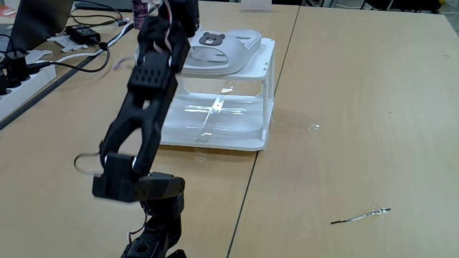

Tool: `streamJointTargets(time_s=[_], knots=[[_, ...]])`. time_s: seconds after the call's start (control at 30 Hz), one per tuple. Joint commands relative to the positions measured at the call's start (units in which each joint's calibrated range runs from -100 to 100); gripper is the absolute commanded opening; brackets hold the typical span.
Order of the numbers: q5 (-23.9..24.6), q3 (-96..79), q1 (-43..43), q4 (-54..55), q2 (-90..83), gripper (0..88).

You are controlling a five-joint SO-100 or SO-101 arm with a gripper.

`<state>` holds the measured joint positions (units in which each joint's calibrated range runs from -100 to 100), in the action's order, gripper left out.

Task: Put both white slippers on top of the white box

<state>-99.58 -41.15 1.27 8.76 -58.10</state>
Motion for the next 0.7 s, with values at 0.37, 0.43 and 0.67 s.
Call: streamJointTargets(time_s=[0.37,0.43,0.67], knots=[[-0.4,-58.8,-1.0,60.2,-40.7,0.8],[-0.4,-58.3,-1.7,61.4,-41.1,0.8],[-0.4,-58.5,-1.8,81.3,-40.7,0.8]])
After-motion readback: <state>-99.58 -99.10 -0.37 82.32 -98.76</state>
